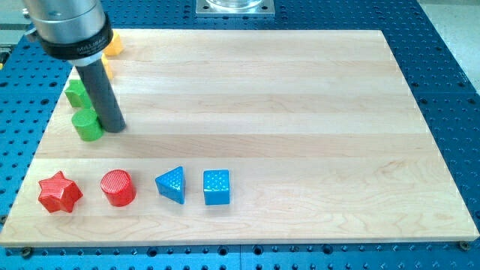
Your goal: Move your arm to the right of the heart
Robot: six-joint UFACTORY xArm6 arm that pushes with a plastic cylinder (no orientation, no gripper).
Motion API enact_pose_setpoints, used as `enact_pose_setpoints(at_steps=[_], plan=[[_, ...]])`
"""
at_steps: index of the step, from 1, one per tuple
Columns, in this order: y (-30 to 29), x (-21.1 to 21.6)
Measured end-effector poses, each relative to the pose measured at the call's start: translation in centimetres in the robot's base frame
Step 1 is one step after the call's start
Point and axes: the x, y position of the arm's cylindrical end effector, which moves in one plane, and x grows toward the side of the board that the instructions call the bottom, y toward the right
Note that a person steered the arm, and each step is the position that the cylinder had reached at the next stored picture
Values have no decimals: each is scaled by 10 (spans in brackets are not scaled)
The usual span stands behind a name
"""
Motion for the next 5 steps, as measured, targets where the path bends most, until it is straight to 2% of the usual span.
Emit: enact_pose_setpoints(at_steps=[1, 3, 4, 5], plan=[[8, 28], [-35, 3], [-6, -14], [20, -61]])
